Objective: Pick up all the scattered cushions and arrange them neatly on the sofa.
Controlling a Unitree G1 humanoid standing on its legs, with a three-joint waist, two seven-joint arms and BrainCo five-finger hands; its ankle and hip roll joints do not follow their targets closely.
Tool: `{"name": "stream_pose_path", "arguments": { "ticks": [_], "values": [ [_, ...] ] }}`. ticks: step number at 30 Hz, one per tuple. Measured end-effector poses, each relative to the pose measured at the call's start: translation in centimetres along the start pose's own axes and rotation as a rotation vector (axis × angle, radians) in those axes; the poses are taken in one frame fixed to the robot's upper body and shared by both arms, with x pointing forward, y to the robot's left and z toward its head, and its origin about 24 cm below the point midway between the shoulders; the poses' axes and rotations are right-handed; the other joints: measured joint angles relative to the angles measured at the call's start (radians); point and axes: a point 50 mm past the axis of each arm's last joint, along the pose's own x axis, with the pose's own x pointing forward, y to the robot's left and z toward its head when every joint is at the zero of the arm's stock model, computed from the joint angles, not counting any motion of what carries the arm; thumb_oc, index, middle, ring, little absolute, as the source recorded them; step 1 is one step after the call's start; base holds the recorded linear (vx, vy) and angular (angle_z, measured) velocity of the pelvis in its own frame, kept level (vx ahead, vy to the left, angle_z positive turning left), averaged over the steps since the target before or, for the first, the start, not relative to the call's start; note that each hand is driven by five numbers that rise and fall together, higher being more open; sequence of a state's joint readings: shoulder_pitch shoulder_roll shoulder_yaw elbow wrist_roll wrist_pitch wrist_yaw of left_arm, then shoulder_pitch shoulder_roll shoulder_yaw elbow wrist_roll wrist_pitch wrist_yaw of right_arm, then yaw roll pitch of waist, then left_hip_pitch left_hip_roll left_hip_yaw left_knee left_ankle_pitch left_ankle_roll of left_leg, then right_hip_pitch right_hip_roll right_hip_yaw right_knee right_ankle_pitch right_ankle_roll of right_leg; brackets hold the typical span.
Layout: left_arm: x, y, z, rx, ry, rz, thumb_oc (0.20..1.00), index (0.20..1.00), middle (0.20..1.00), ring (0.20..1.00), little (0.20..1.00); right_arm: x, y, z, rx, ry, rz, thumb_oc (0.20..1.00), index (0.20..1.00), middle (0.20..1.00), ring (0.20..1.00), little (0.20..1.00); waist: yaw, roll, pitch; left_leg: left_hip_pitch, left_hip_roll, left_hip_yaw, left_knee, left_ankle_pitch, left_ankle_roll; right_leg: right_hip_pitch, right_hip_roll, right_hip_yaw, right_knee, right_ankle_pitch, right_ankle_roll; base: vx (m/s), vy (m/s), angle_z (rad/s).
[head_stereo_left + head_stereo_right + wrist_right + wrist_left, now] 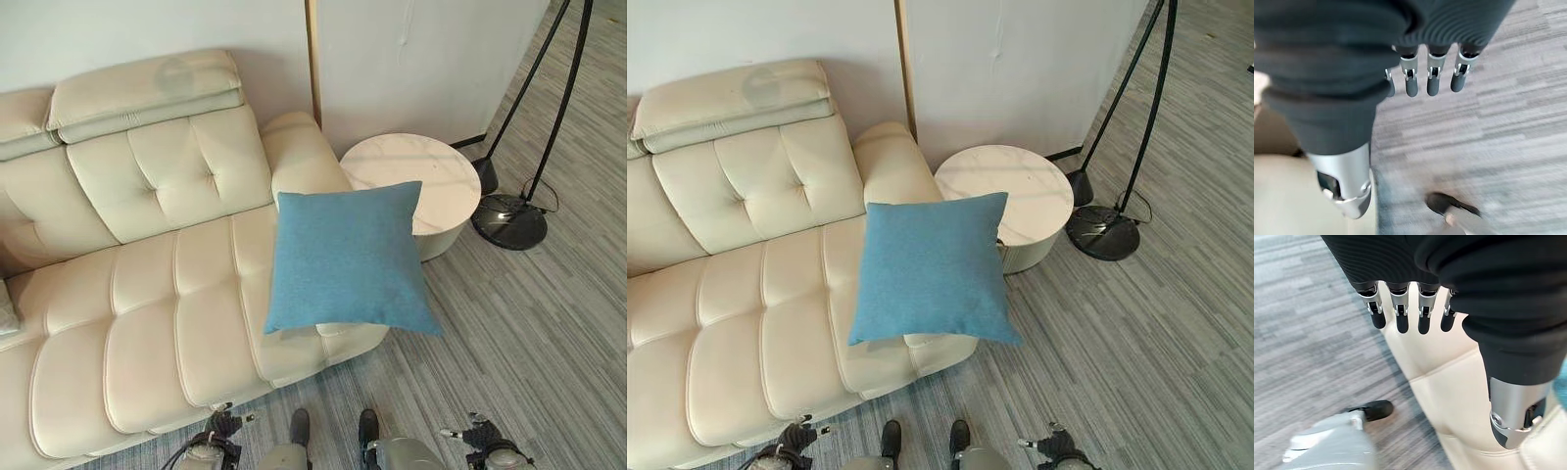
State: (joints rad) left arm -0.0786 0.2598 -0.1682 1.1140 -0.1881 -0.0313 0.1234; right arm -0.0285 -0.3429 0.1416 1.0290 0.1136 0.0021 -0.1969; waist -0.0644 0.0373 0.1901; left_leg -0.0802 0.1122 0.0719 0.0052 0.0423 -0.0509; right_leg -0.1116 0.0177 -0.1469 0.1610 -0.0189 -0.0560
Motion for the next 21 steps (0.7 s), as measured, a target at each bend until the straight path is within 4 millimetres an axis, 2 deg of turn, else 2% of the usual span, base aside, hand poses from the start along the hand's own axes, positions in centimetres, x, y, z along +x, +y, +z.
{"name": "stream_pose_path", "arguments": {
  "ticks": [1,2,3,6,8,9,10,12,13,14,15,16,18,20,21],
  "values": [
    [0.1,0.2,0.5,-0.045,-0.010,0.009,1.000,1.000,1.000,1.000,1.000,0.1,-0.9,0.5,0.008,-0.024,-0.026,1.000,1.000,1.000,1.000,1.000,-0.009,-0.005,0.000,-0.006,0.005,0.036,0.013,-0.005,0.006,-0.015,-0.013,-0.011,0.020,-0.010,-0.007,0.03,0.038,0.27],
    [0.3,0.4,1.7,-0.059,-0.034,0.010,1.000,1.000,1.000,1.000,1.000,0.2,-1.9,1.9,0.024,-0.070,-0.056,1.000,1.000,1.000,1.000,1.000,-0.019,-0.005,0.000,-0.011,0.007,0.057,0.014,-0.005,0.007,-0.033,-0.019,-0.006,0.043,-0.036,0.003,0.01,0.053,0.15],
    [0.5,0.6,2.3,-0.080,-0.046,0.016,1.000,1.000,1.000,1.000,1.000,0.1,-2.6,3.2,0.031,-0.123,-0.071,1.000,1.000,1.000,1.000,1.000,-0.026,-0.002,-0.001,-0.018,0.006,0.064,0.008,-0.002,0.005,-0.050,-0.023,-0.006,0.056,-0.044,-0.002,0.00,0.000,0.00],
    [0.8,2.9,6.6,-0.201,-0.158,0.074,1.000,1.000,1.000,1.000,1.000,-0.4,-5.4,10.1,0.062,-0.369,-0.163,1.000,1.000,1.000,1.000,1.000,-0.043,-0.009,0.000,-0.047,0.002,0.097,0.000,0.049,0.015,-0.111,-0.024,0.031,0.080,-0.017,0.037,-0.16,0.083,-0.30],
    [0.7,3.9,9.6,-0.262,-0.238,0.094,1.000,1.000,1.000,1.000,1.000,-1.3,-6.3,13.3,0.063,-0.485,-0.200,1.000,1.000,1.000,1.000,1.000,-0.048,-0.016,-0.004,-0.072,-0.006,0.108,-0.014,0.059,0.012,-0.159,-0.028,0.048,0.087,-0.008,0.050,-0.14,0.075,-0.25],
    [0.4,5.3,12.7,-0.316,-0.324,0.117,1.000,1.000,1.000,1.000,1.000,-2.5,-6.6,17.1,0.085,-0.614,-0.219,1.000,1.000,1.000,1.000,1.000,-0.055,-0.021,-0.002,-0.113,-0.012,0.118,-0.025,0.067,0.011,-0.208,-0.028,0.071,0.094,0.006,0.058,-0.13,0.077,-0.34],
    [-0.1,6.0,15.6,-0.352,-0.403,0.128,1.000,1.000,1.000,1.000,1.000,-3.6,-6.7,20.2,0.109,-0.710,-0.230,1.000,1.000,1.000,1.000,1.000,-0.063,-0.024,0.001,-0.135,-0.013,0.130,-0.035,0.090,0.013,-0.238,-0.026,0.082,0.084,0.031,0.065,-0.10,0.053,-0.35],
    [-0.7,6.2,18.1,-0.372,-0.473,0.121,1.000,1.000,1.000,1.000,1.000,-4.3,-6.9,22.1,0.125,-0.766,-0.236,1.000,1.000,1.000,1.000,1.000,-0.067,-0.026,0.008,-0.147,-0.015,0.134,-0.038,0.099,0.016,-0.246,-0.026,0.088,0.071,0.043,0.068,-0.09,0.048,-0.14],
    [-1.2,6.1,20.4,-0.379,-0.530,0.110,1.000,1.000,1.000,1.000,1.000,-4.9,-7.0,23.6,0.133,-0.810,-0.247,1.000,1.000,1.000,1.000,1.000,-0.068,-0.027,0.020,-0.148,-0.016,0.139,-0.042,0.104,0.012,-0.247,-0.025,0.090,0.060,0.049,0.073,-0.13,0.061,-0.09],
    [-1.7,6.3,21.7,-0.373,-0.563,0.110,1.000,1.000,1.000,1.000,1.000,-5.4,-7.1,24.6,0.121,-0.839,-0.257,1.000,1.000,1.000,1.000,1.000,-0.068,-0.032,0.028,-0.157,-0.017,0.145,-0.038,0.106,0.009,-0.260,-0.027,0.096,0.065,0.049,0.073,-0.14,0.071,-0.11],
    [-2.7,6.7,24.2,-0.376,-0.634,0.105,1.000,1.000,1.000,1.000,1.000,-6.3,-7.5,26.5,0.119,-0.896,-0.275,1.000,1.000,1.000,1.000,1.000,-0.067,-0.035,0.046,-0.181,-0.017,0.150,-0.027,0.106,0.009,-0.284,-0.029,0.098,0.070,0.053,0.078,-0.11,0.055,-0.12],
    [-3.3,7.0,25.7,-0.366,-0.671,0.109,1.000,1.000,1.000,1.000,1.000,-7.0,-7.8,27.8,0.122,-0.931,-0.290,1.000,1.000,1.000,1.000,1.000,-0.067,-0.038,0.066,-0.191,-0.018,0.153,-0.022,0.107,0.008,-0.295,-0.030,0.101,0.073,0.057,0.083,-0.07,0.048,-0.12],
    [-5.7,7.7,30.3,-0.339,-0.792,0.115,1.000,1.000,1.000,1.000,1.000,-9.8,-8.5,32.1,0.128,-1.067,-0.319,1.000,1.000,1.000,1.000,1.000,-0.068,-0.043,0.129,-0.235,-0.018,0.156,0.006,0.108,0.009,-0.330,-0.031,0.107,0.084,0.074,0.076,-0.06,0.049,-0.08],
    [-6.8,7.4,32.1,-0.357,-0.834,0.095,1.000,1.000,1.000,1.000,1.000,-11.3,-8.0,34.3,0.119,-1.128,-0.326,1.000,1.000,1.000,1.000,1.000,-0.068,-0.047,0.159,-0.242,-0.021,0.157,0.014,0.108,0.009,-0.337,-0.031,0.110,0.086,0.076,0.074,-0.04,0.044,-0.05],
    [-7.4,7.3,33.2,-0.365,-0.861,0.086,1.000,1.000,1.000,1.000,1.000,-12.7,-7.5,35.9,0.111,-1.181,-0.321,1.000,1.000,1.000,1.000,1.000,-0.069,-0.050,0.169,-0.257,-0.021,0.160,0.020,0.107,0.010,-0.354,-0.031,0.114,0.091,0.076,0.074,-0.02,0.030,-0.05]
  ]
}}
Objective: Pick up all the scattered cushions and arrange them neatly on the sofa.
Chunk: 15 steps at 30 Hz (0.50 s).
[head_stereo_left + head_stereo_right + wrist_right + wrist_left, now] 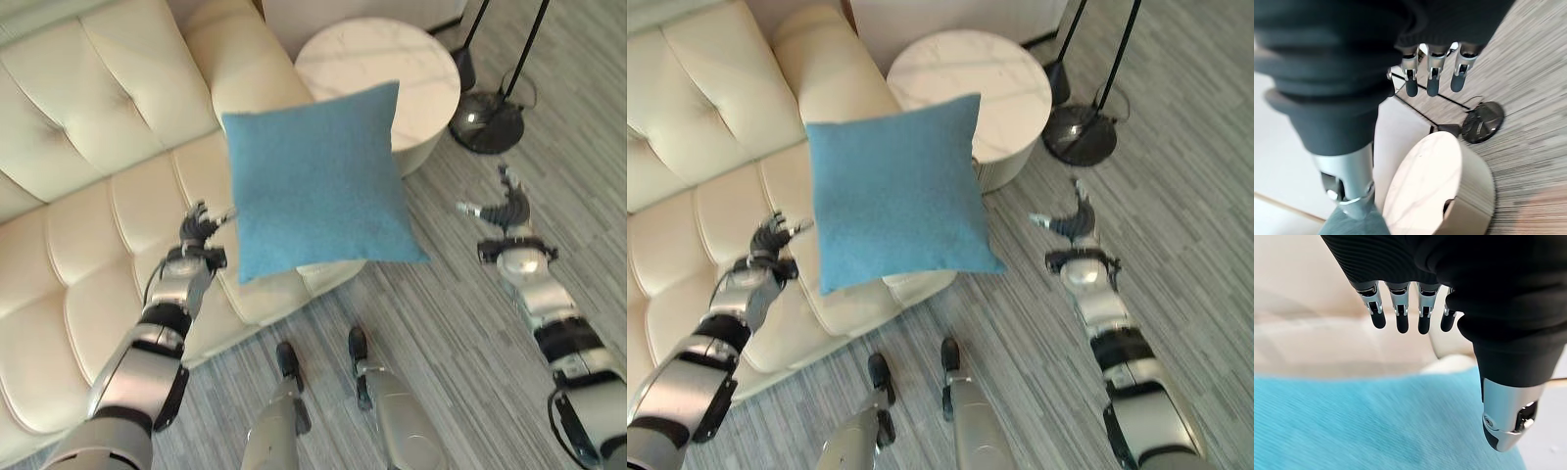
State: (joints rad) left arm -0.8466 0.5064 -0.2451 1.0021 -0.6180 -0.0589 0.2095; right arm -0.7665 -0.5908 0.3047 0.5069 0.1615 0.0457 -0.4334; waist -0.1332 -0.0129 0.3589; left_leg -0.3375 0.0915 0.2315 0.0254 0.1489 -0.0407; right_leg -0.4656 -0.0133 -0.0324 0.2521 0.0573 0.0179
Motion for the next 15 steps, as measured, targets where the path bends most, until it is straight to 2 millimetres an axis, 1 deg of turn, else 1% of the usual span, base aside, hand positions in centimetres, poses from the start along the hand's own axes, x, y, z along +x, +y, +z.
{"name": "stream_pose_path", "arguments": {
  "ticks": [1,2,3,5,6,7,9,10,11,12,14,15],
  "values": [
    [0.3,-0.6,1.1,0.009,-0.024,-0.013,1.000,1.000,1.000,1.000,1.000,0.7,0.5,1.9,0.008,-0.048,0.006,1.000,1.000,1.000,1.000,1.000,-0.002,-0.002,0.014,-0.017,0.000,0.000,0.007,0.000,0.000,-0.015,-0.001,0.000,0.004,0.001,-0.001,-0.02,0.019,-0.04],
    [0.6,-1.2,2.3,0.001,-0.042,-0.023,1.000,1.000,1.000,1.000,1.000,1.3,1.0,3.7,0.015,-0.095,0.013,1.000,1.000,1.000,1.000,1.000,-0.002,-0.007,0.034,-0.025,0.000,-0.001,0.011,0.004,0.005,-0.022,0.000,0.000,0.005,0.008,-0.010,0.00,0.000,0.00],
    [0.7,-1.4,2.9,-0.018,-0.051,-0.026,1.000,1.000,1.000,1.000,1.000,1.5,1.5,4.7,0.019,-0.122,0.024,1.000,1.000,1.000,1.000,1.000,-0.001,-0.011,0.044,-0.031,0.001,-0.001,0.016,0.004,0.006,-0.027,0.001,0.001,0.006,0.015,-0.018,0.00,0.000,0.00],
    [1.0,-1.5,3.3,0.002,-0.046,-0.018,1.000,1.000,1.000,1.000,1.000,1.9,3.3,6.9,0.016,-0.160,0.056,1.000,1.000,1.000,1.000,1.000,-0.001,-0.018,0.052,-0.050,0.004,-0.001,0.027,0.003,0.006,-0.040,0.002,0.000,0.005,0.020,-0.022,0.00,0.000,0.00],
    [1.1,-1.5,3.5,0.007,-0.040,-0.011,1.000,1.000,1.000,1.000,1.000,2.0,3.7,7.5,0.012,-0.173,0.066,1.000,1.000,1.000,1.000,1.000,-0.001,-0.021,0.055,-0.051,0.004,-0.001,0.027,0.003,0.006,-0.042,0.002,0.001,0.005,0.021,-0.023,0.00,0.000,0.00],
    [1.2,-1.5,3.8,0.007,-0.040,-0.004,1.000,1.000,1.000,1.000,1.000,2.0,4.7,8.8,0.009,-0.206,0.089,1.000,1.000,1.000,1.000,1.000,0.000,-0.021,0.060,-0.056,0.004,-0.002,0.028,0.003,0.006,-0.045,0.002,-0.001,0.004,0.021,-0.023,0.00,0.000,0.00],
    [1.3,-1.7,4.2,0.012,-0.043,-0.004,1.000,1.000,1.000,1.000,1.000,1.9,6.3,10.8,0.018,-0.247,0.126,1.000,1.000,1.000,1.000,1.000,0.004,-0.025,0.071,-0.060,0.005,-0.003,0.028,0.003,0.006,-0.048,0.002,-0.003,0.002,0.024,-0.027,0.00,0.004,0.02],
    [1.3,-1.9,4.2,0.021,-0.044,-0.008,1.000,1.000,1.000,1.000,1.000,1.7,6.9,11.3,0.023,-0.258,0.139,1.000,1.000,1.000,1.000,1.000,0.007,-0.026,0.071,-0.063,0.004,-0.003,0.028,0.003,0.006,-0.051,0.001,-0.003,0.003,0.024,-0.027,0.00,0.000,0.00],
    [1.3,-2.2,4.3,0.037,-0.043,-0.012,1.000,1.000,1.000,1.000,1.000,1.5,8.0,12.3,0.014,-0.277,0.162,1.000,1.000,1.000,1.000,1.000,0.015,-0.026,0.072,-0.074,0.004,-0.004,0.029,0.003,0.006,-0.061,0.000,-0.004,0.003,0.024,-0.026,-0.01,0.002,0.03],
    [1.4,-2.5,4.7,0.032,-0.044,-0.015,1.000,1.000,1.000,1.000,1.000,1.5,8.6,12.9,0.005,-0.285,0.175,1.000,1.000,1.000,1.000,1.000,0.013,-0.027,0.074,-0.083,0.003,-0.006,0.030,0.003,0.006,-0.068,-0.001,-0.004,0.003,0.024,-0.027,-0.01,0.000,0.05],
    [1.4,-3.3,5.2,0.022,-0.053,-0.029,1.000,1.000,1.000,1.000,1.000,1.3,9.4,13.3,0.005,-0.276,0.177,1.000,1.000,1.000,1.000,1.000,0.018,-0.027,0.077,-0.102,0.002,-0.018,0.039,0.003,0.006,-0.078,-0.006,-0.019,0.005,0.024,-0.027,-0.01,-0.010,0.14],
    [1.4,-3.4,5.4,0.021,-0.054,-0.032,1.000,1.000,1.000,1.000,1.000,1.3,9.4,13.3,0.006,-0.275,0.174,1.000,1.000,1.000,1.000,1.000,0.019,-0.030,0.079,-0.105,0.001,-0.022,0.038,0.003,0.006,-0.079,-0.007,-0.020,0.005,0.024,-0.027,-0.04,-0.031,0.18]
  ]
}}
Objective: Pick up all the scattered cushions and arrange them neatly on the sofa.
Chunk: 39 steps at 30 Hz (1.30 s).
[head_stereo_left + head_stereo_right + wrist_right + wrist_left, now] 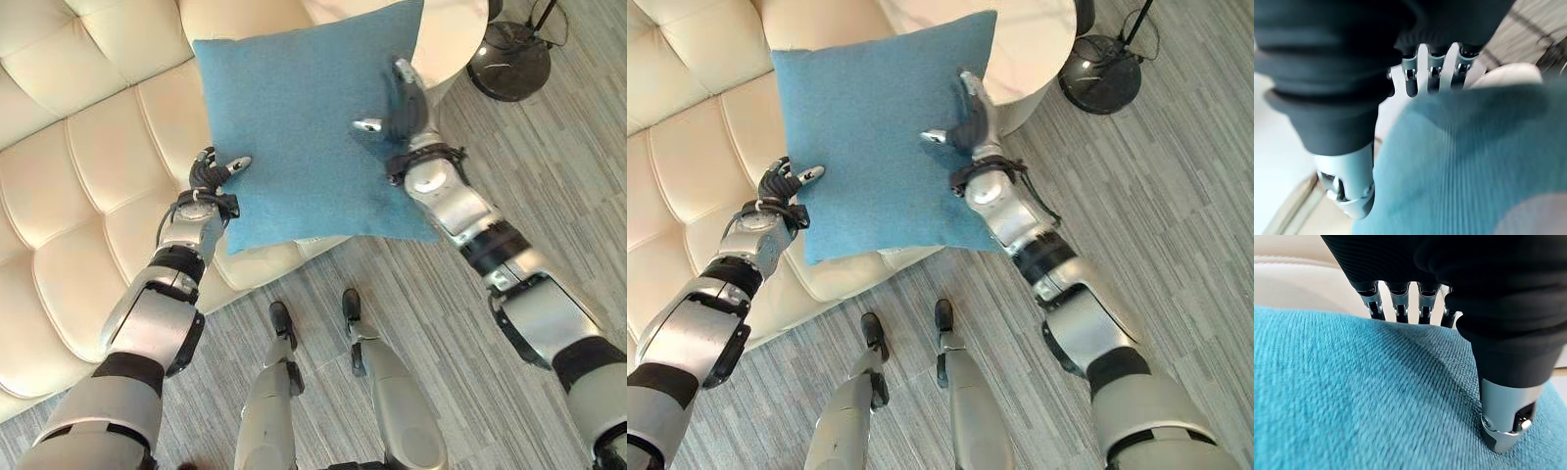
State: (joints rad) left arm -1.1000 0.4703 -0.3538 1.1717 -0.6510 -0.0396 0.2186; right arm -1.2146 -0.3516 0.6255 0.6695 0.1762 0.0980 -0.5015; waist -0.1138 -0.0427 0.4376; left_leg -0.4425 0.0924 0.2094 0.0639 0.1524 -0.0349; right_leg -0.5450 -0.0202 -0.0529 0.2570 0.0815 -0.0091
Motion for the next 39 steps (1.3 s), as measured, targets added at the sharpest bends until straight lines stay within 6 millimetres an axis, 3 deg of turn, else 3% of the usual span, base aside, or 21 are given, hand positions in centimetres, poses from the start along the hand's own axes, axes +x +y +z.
{"name": "stream_pose_path", "arguments": {
  "ticks": [10,11,12,13,14,15,17,18,21,28,34,39],
  "values": [
    [-0.9,-4.3,1.7,-0.096,-0.079,-0.111,1.000,1.000,1.000,1.000,1.000,-0.4,-1.7,-0.8,0.021,0.016,-0.125,1.000,1.000,1.000,1.000,1.000,0.008,-0.007,0.044,-0.105,-0.016,-0.052,0.052,0.000,0.000,-0.084,-0.026,-0.035,0.057,-0.018,0.017,-0.03,-0.022,0.14],
    [-1.0,-4.6,1.6,-0.101,-0.081,-0.117,0.871,0.871,0.871,0.871,0.871,-0.6,-1.7,-1.2,0.020,0.021,-0.133,1.000,1.000,1.000,1.000,1.000,0.009,-0.007,0.044,-0.109,-0.017,-0.055,0.052,0.000,0.000,-0.088,-0.027,-0.036,0.062,-0.020,0.018,0.00,-0.005,0.13],
    [-1.0,-4.8,1.6,-0.104,-0.080,-0.123,0.674,0.674,0.674,0.674,0.674,-0.9,-1.8,-1.6,0.031,0.032,-0.147,1.000,1.000,1.000,1.000,1.000,0.009,-0.006,0.045,-0.113,-0.019,-0.061,0.052,0.001,-0.001,-0.092,-0.031,-0.041,0.068,-0.024,0.019,0.00,0.000,0.15],
    [-1.1,-5.2,1.6,-0.108,-0.079,-0.135,0.373,0.373,0.373,0.373,0.373,-1.3,-1.8,-2.6,0.062,0.064,-0.157,1.000,1.000,1.000,1.000,1.000,0.007,-0.005,0.045,-0.115,-0.023,-0.065,0.052,0.002,-0.001,-0.094,-0.035,-0.048,0.071,-0.028,0.022,0.00,0.000,0.16],
    [-1.2,-5.5,1.6,-0.111,-0.083,-0.145,0.200,0.200,0.200,0.200,0.200,-1.4,-2.0,-2.7,0.096,0.071,-0.173,1.000,1.000,1.000,1.000,1.000,0.008,-0.005,0.045,-0.116,-0.024,-0.068,0.052,0.002,-0.001,-0.093,-0.037,-0.051,0.072,-0.029,0.021,0.00,-0.009,0.13],
    [-1.3,-5.8,1.9,-0.112,-0.095,-0.157,0.200,0.200,0.200,0.200,0.200,-1.6,-2.0,-3.0,0.181,0.091,-0.179,1.000,1.000,1.000,1.000,1.000,0.009,-0.005,0.045,-0.116,-0.026,-0.069,0.052,0.002,-0.002,-0.093,-0.040,-0.052,0.073,-0.029,0.022,0.00,-0.020,0.07],
    [-1.4,-5.8,2.1,-0.112,-0.103,-0.163,0.200,0.200,0.200,0.200,0.200,-1.8,-2.0,-3.3,0.259,0.108,-0.180,0.545,0.545,0.545,0.545,0.545,0.010,-0.005,0.045,-0.117,-0.028,-0.069,0.051,0.002,-0.002,-0.093,-0.041,-0.052,0.073,-0.029,0.022,0.00,-0.010,0.02],
    [-1.6,-6.0,2.4,-0.097,-0.120,-0.184,0.200,0.200,0.200,0.200,0.200,-1.8,-2.2,-3.4,0.457,0.129,-0.177,0.203,0.203,0.203,0.203,0.203,0.012,-0.005,0.045,-0.117,-0.030,-0.070,0.052,0.002,-0.002,-0.092,-0.043,-0.052,0.073,-0.029,0.022,-0.01,-0.020,0.03],
    [-2.2,-6.1,1.9,-0.136,-0.132,-0.223,0.200,0.200,0.200,0.200,0.200,-2.2,-2.7,-4.2,0.716,0.149,-0.168,0.200,0.200,0.200,0.200,0.200,0.014,-0.005,0.045,-0.117,-0.035,-0.073,0.051,0.003,-0.001,-0.092,-0.048,-0.053,0.075,-0.029,0.022,0.00,-0.021,0.02],
    [-3.7,-7.2,0.3,-0.307,-0.086,-0.302,0.200,0.200,0.200,0.200,0.200,-2.7,-3.5,-5.0,0.983,0.158,-0.144,0.200,0.200,0.200,0.200,0.200,0.033,-0.002,0.044,-0.112,-0.042,-0.087,0.051,0.018,0.009,-0.096,-0.056,-0.062,0.105,-0.041,0.020,-0.02,-0.045,0.05],
    [-6.1,-7.0,-1.9,-0.373,-0.068,-0.334,0.200,0.200,0.200,0.200,0.200,-5.3,-3.6,-6.3,0.972,0.153,-0.132,0.200,0.200,0.200,0.200,0.200,0.061,0.005,0.046,-0.047,-0.042,-0.092,0.019,0.019,0.006,-0.041,-0.057,-0.068,0.099,-0.047,0.018,-0.01,-0.019,0.02],
    [-8.2,-4.4,-0.4,-0.231,-0.294,-0.214,0.200,0.200,0.200,0.200,0.200,-8.5,-3.5,-6.9,0.762,0.103,-0.101,0.200,0.200,0.200,0.200,0.200,0.075,0.014,0.050,0.045,-0.041,-0.119,-0.058,0.030,-0.013,0.047,-0.054,-0.101,0.062,-0.043,0.013,0.05,-0.032,0.12]
  ]
}}
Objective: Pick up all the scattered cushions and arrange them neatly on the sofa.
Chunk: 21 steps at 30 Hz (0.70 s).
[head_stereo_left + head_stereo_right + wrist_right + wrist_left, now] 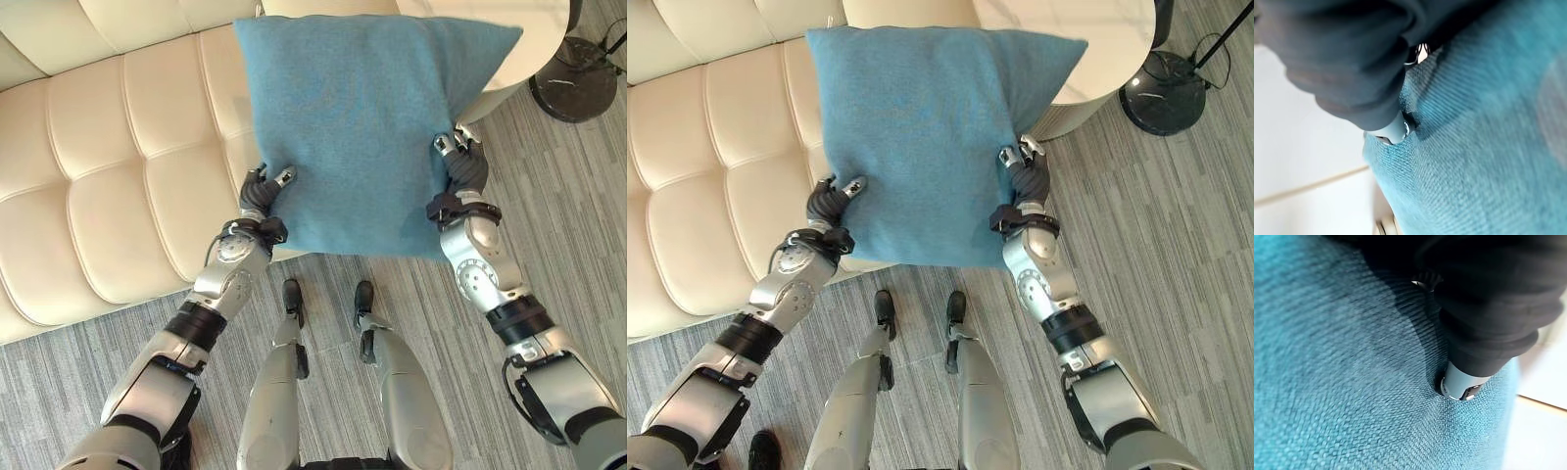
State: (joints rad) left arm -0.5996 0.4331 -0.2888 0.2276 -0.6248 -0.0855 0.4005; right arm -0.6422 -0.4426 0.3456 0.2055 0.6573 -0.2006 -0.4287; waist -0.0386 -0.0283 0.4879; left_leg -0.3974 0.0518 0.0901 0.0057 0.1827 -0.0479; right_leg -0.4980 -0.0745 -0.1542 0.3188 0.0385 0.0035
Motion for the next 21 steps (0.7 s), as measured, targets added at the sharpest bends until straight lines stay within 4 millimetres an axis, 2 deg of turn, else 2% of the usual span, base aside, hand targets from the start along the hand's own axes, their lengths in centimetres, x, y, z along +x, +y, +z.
{"name": "stream_pose_path", "arguments": {
  "ticks": [2,4,7,10,18,21],
  "values": [
    [-0.2,-0.1,0.8,0.047,-0.069,0.010,0.200,0.200,0.200,0.200,0.200,-0.4,0.0,0.0,-0.070,-0.024,0.016,0.200,0.200,0.200,0.200,0.200,0.000,0.006,-0.005,0.008,0.002,-0.008,0.006,-0.001,0.001,0.019,0.002,-0.008,-0.010,-0.004,0.003,0.04,0.006,0.15],
    [-0.2,0.6,3.5,0.126,-0.214,0.061,0.200,0.200,0.200,0.200,0.200,-0.8,0.8,0.9,-0.174,-0.082,0.060,0.200,0.200,0.200,0.200,0.200,0.017,0.020,-0.001,0.025,0.001,-0.017,-0.008,-0.002,0.003,0.043,0.001,-0.018,-0.019,-0.001,-0.001,0.06,0.026,0.11],
    [-1.1,1.2,4.8,0.194,-0.314,0.113,0.200,0.200,0.200,0.200,0.200,-1.9,1.4,1.0,-0.246,-0.123,0.099,0.200,0.200,0.200,0.200,0.200,0.022,0.023,-0.004,0.084,0.002,-0.023,-0.023,0.001,-0.001,0.111,0.004,-0.027,-0.047,-0.004,0.001,0.04,0.025,0.09],
    [-2.0,1.2,6.9,0.240,-0.452,0.154,0.200,0.200,0.200,0.200,0.200,-2.8,2.4,2.9,-0.295,-0.245,0.140,0.200,0.200,0.200,0.200,0.200,0.038,0.032,-0.010,0.103,-0.002,-0.029,-0.030,0.001,0.006,0.143,0.002,-0.037,-0.069,-0.005,0.003,0.07,0.049,0.10],
    [-5.2,2.3,6.2,0.291,-0.498,0.260,0.200,0.200,0.200,0.200,0.200,-4.7,3.4,4.8,-0.345,-0.397,0.164,0.200,0.200,0.200,0.200,0.200,0.049,0.031,-0.016,0.195,-0.006,-0.034,-0.042,-0.002,0.015,0.260,0.004,-0.046,-0.127,-0.004,0.006,0.06,0.049,0.03],
    [-6.5,2.6,5.6,0.311,-0.503,0.279,0.200,0.200,0.200,0.200,0.200,-6.1,3.5,5.7,-0.330,-0.465,0.161,0.200,0.200,0.200,0.200,0.200,0.050,0.029,-0.055,0.210,-0.005,-0.038,-0.051,-0.026,0.021,0.280,0.006,-0.048,-0.139,-0.005,0.009,0.08,0.050,0.03]
  ]
}}
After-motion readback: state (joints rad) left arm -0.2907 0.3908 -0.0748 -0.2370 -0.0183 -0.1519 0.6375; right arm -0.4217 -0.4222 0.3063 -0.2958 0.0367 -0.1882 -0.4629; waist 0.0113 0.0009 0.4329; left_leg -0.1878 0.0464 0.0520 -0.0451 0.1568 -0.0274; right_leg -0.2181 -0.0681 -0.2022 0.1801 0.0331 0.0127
